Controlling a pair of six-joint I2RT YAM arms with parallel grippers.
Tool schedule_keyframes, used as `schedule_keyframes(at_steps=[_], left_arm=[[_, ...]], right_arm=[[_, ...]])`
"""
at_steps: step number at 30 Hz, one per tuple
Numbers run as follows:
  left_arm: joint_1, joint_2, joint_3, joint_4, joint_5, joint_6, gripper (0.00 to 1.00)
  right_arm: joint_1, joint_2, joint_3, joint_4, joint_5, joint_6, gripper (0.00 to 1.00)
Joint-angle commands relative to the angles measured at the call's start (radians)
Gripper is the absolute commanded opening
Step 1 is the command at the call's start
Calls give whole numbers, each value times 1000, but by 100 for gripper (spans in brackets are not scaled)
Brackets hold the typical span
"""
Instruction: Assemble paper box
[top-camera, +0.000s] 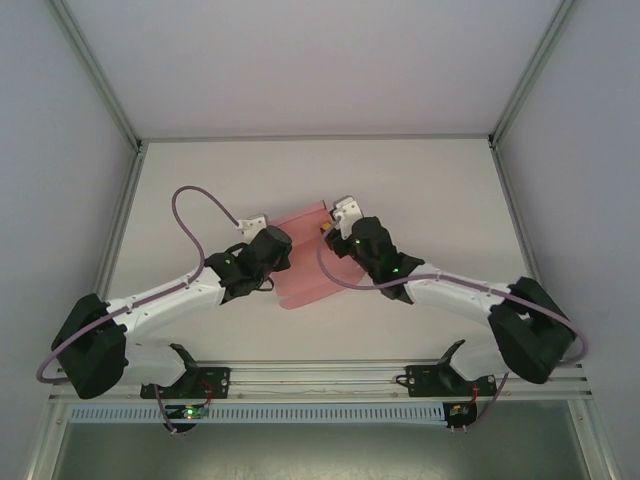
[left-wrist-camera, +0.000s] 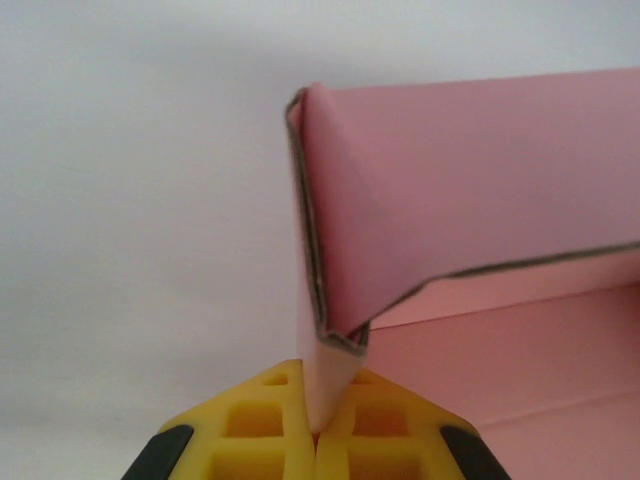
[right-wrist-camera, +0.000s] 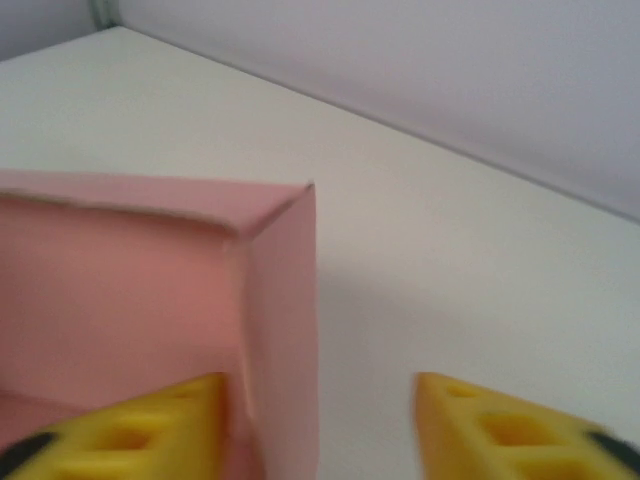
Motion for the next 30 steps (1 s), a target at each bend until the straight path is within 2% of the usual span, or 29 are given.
schedule_keyframes(at_steps=[1,2,5,7,10,13,14,15,17,18,23,27,30], left_arm=[[1,-42,-20,-41,-90,55,0],[1,-46,-20,-39,-101,85,0],[3,-53,-2,-56,-161,196,0],[2,-49,18,-38,-187,348,0],[3,-19,64,-8,-246,674,0],[8,32,110,52,-317,1132,0],[13,46,136,21,-281,1281,0],[21,57,176,-67,-176,1443,0],[22,73,286,-324,3,1679,0],[23,86,364,-441,44,1769,0],[23,175,645,-763,154,2130,0],[-12,309,673,-839,42,2322,0],[-33,437,702,-841,-41,2393,0]], right_arm=[[-9,-137,-47,17,-135,-20,78],[-12,-181,-64,11,-161,-23,98],[-25,-332,-114,-16,-174,-2,98],[-45,-432,-140,-62,-138,33,98],[-114,-558,-163,-183,-96,98,98],[-209,-652,-168,-325,-93,157,98],[-239,-678,-171,-355,-104,168,98],[-270,-702,-178,-377,-130,171,98],[-319,-732,-182,-406,-180,182,98],[-338,-744,-184,-418,-214,180,98],[-395,-746,-190,-455,-274,191,98],[-410,-743,-192,-482,-274,197,99],[-420,-754,-195,-498,-269,193,98]])
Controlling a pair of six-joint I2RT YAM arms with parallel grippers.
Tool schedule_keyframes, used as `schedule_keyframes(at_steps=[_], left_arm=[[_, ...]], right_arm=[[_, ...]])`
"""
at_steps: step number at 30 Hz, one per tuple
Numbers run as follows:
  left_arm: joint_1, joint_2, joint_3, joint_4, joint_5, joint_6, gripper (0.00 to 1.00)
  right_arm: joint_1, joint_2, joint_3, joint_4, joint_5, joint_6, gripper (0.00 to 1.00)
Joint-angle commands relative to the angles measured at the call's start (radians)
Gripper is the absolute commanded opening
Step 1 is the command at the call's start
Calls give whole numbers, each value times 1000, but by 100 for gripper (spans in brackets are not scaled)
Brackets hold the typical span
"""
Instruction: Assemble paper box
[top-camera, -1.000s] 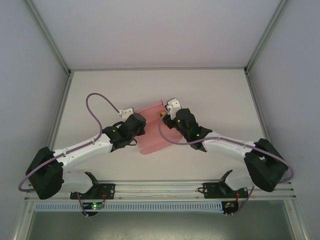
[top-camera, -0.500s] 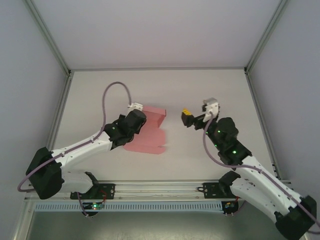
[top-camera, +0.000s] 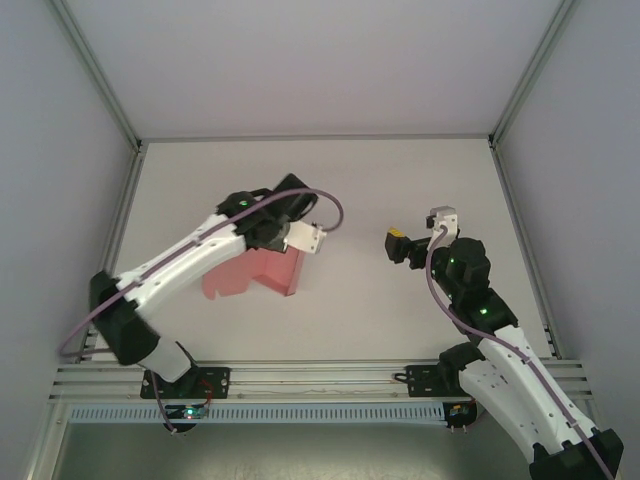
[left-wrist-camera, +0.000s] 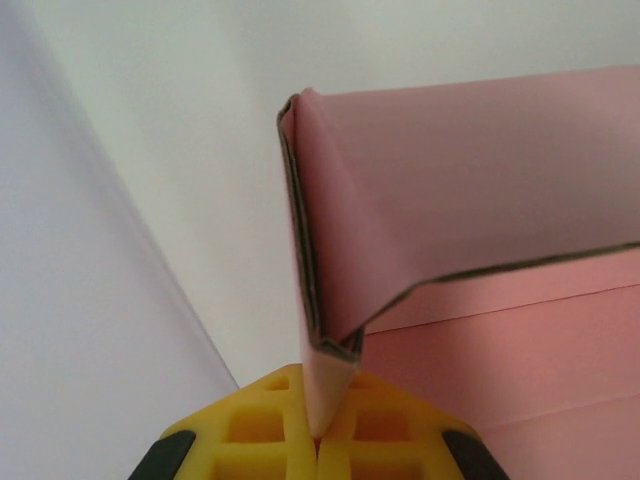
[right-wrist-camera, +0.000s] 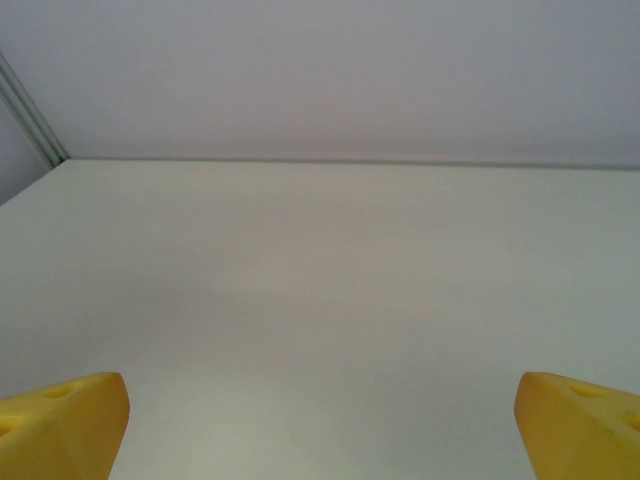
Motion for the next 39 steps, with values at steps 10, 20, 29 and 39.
schedule_keyframes(at_steps=[10,20,29,39], left_arm=[[-89,444,175,-66,-22,353,0],[-217,534,137,115,-3,620,0],[-266,552,188,122,28,623,43],[-261,406,216,169,150,425,100]], right_arm=[[-54,-61,-31,-65,-2,16,98],[-94,-122,-49,-118,70,15,98],[-156,-110,-47,-125,20,33,98],[-195,-122,-44,-140,64,102,98]])
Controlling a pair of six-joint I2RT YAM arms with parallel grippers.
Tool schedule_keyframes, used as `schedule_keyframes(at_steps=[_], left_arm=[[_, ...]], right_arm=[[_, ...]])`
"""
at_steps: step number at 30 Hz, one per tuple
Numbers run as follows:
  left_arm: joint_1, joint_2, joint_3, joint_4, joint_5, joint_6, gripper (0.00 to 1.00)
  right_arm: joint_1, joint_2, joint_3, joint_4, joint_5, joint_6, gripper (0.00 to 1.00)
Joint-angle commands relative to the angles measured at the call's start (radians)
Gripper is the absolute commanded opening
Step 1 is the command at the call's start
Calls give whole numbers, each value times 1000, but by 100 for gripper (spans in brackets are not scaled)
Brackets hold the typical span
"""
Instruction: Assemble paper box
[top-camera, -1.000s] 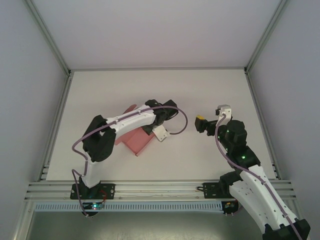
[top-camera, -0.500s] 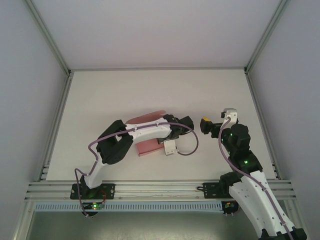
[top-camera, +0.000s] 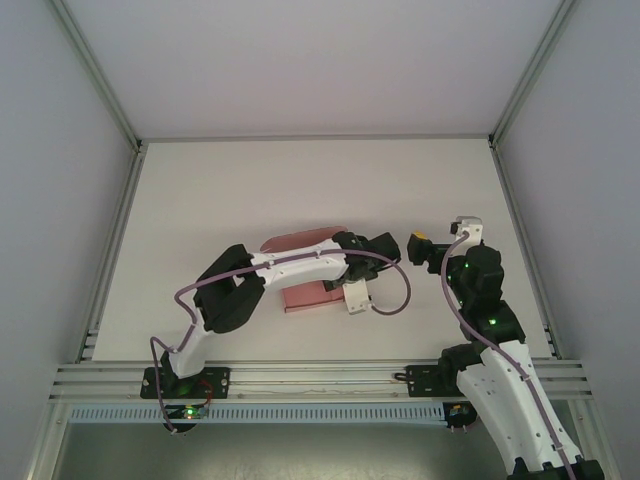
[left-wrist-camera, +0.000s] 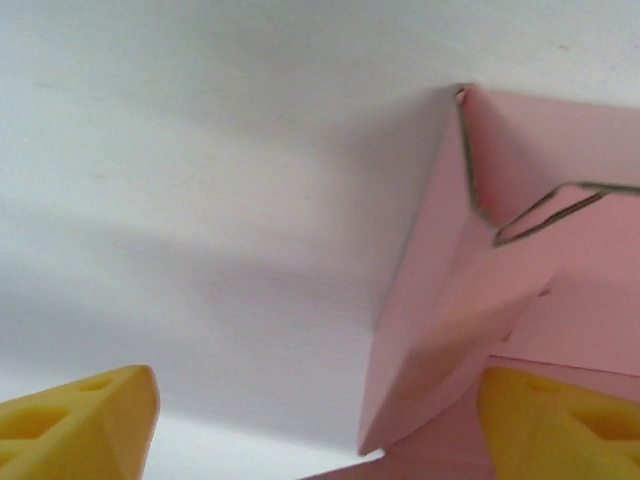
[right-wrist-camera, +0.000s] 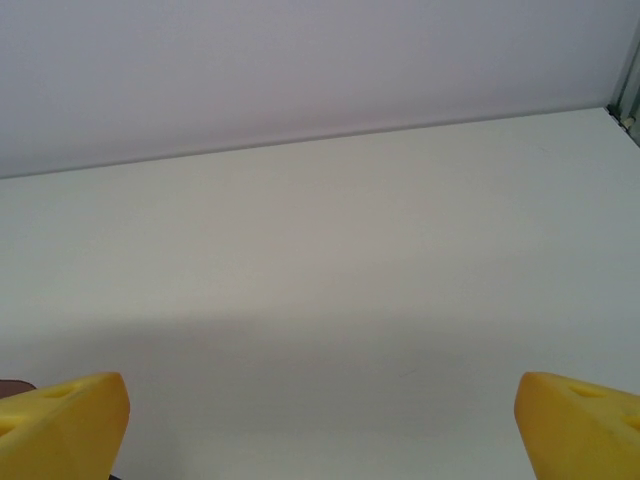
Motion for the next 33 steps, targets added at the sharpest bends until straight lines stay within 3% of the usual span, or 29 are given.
schedule_keyframes(at_steps=[1,5,9,12,16,18,22,25,29,31,33], left_arm=[[6,-129,19,24,80,-119,100],[27,-267,-38,92,184,-263,100],[115,-420,-179,275,221,-509,100],[168,-535,-293,429,121,-774,100],[247,-712,-401,485,11,-1177,100],[272,-817,-485,492,-57,-1394,100],[285,-1032,-718,492,-143,-1680,100],[285,-1174,-851,436,-257,-1998,100],[285,-1317,-995,426,-245,-2150,100],[285,-1355,-1021,374,-272,-2210,100],[285,-1365,-1037,355,-281,-2224,100]], right_arm=[[-16,-22,-12,-26,67,74,98],[-24,-51,-12,-62,138,114,98],[-25,-46,-3,-55,83,68,98],[-25,16,12,-12,-38,17,98],[-8,172,55,88,-302,-126,98],[36,261,104,95,-342,-211,98],[144,445,215,24,-440,-382,96],[254,591,294,-49,-367,-303,87],[384,674,244,-22,-170,-130,77],[415,698,213,-7,-163,-56,65],[437,702,195,7,-157,-27,62]])
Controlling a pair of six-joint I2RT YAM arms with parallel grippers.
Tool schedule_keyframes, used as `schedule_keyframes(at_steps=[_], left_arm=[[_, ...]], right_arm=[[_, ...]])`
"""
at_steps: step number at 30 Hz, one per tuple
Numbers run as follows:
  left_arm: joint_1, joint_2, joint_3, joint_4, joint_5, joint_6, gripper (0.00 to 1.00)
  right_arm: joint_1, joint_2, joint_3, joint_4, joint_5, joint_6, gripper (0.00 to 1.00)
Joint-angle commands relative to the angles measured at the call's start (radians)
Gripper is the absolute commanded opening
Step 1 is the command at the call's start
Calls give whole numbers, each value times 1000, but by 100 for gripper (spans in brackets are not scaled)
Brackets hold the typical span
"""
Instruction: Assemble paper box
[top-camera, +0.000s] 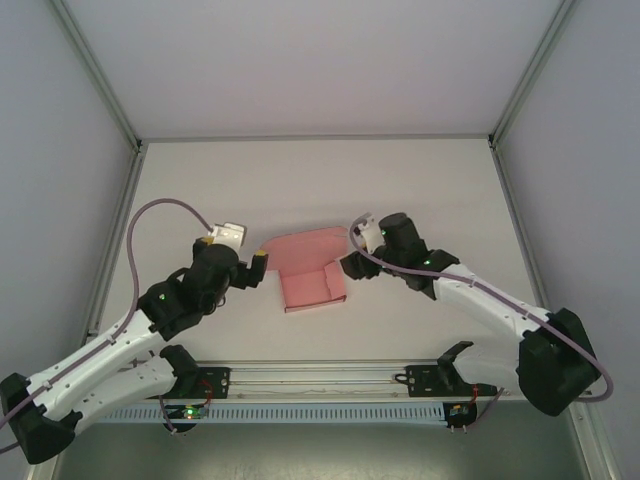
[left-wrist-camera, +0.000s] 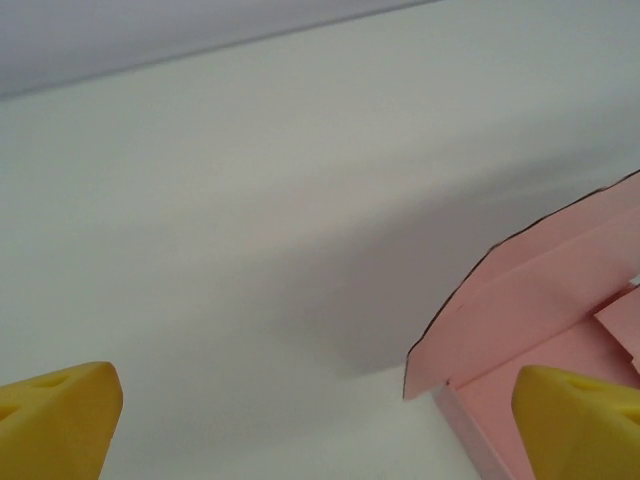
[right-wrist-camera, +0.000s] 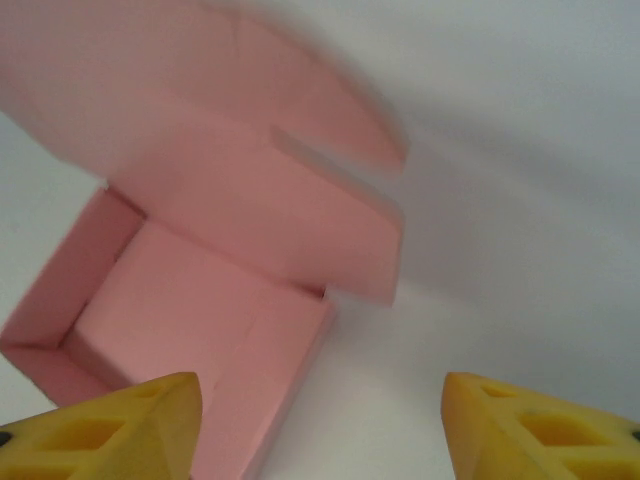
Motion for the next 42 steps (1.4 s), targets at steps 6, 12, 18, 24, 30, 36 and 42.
schedule_keyframes(at_steps=[6,12,18,24,30,36,42], left_arm=[[3,8,-36,-49,-78,-242,100],[4,19,-65,-75,-105,-267,100],[4,-19,-106,-69,-108,-288,100],[3,-72,-143,-65,-108,-301,100],[3,-121,-158,-75,-111,-312,100],[3,-146,-170,-85,-125,-328,100],[3,-146,-188,-76,-142,-356,100]], right_arm=[[43,65,-63,106,44,203,48],[91,161,-56,135,15,241,50],[122,237,-52,170,14,270,48],[125,315,-30,113,106,292,36],[136,342,-38,86,194,311,12],[155,389,-12,27,336,315,0],[173,262,-72,188,427,235,0]])
